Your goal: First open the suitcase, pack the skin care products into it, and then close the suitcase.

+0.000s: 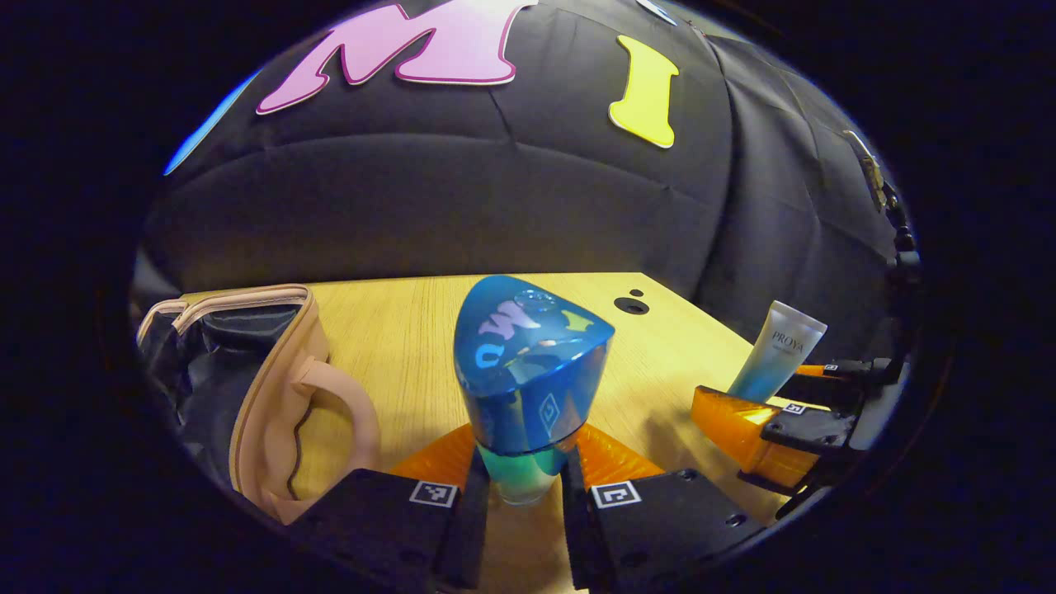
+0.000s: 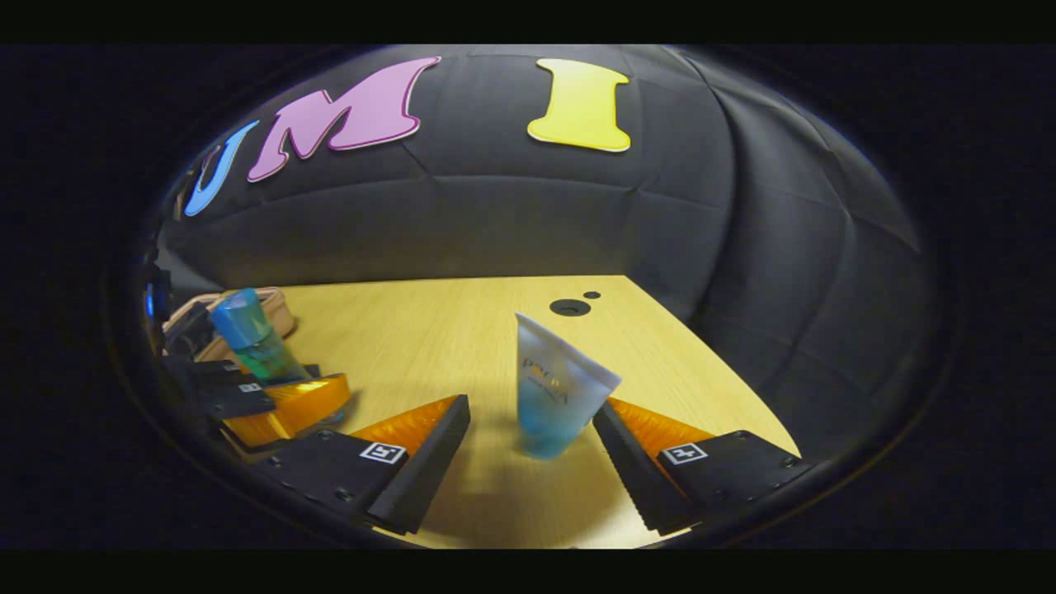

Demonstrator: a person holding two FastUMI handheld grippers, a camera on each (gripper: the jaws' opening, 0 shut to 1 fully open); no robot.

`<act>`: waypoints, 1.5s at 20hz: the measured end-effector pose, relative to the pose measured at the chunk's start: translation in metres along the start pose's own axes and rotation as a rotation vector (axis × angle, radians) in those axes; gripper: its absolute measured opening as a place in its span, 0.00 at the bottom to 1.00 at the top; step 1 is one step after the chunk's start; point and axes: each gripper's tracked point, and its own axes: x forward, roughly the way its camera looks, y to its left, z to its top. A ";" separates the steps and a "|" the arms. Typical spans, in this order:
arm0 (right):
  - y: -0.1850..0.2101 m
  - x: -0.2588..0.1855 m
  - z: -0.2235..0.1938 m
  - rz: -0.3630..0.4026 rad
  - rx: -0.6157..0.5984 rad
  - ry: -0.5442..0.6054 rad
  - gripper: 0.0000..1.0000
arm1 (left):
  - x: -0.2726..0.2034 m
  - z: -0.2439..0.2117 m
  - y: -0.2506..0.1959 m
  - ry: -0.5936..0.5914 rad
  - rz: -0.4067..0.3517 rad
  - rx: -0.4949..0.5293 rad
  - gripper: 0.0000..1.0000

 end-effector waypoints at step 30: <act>0.238 -0.133 0.110 0.481 0.001 -0.202 0.28 | -0.176 0.048 0.197 -0.006 0.263 -0.042 0.41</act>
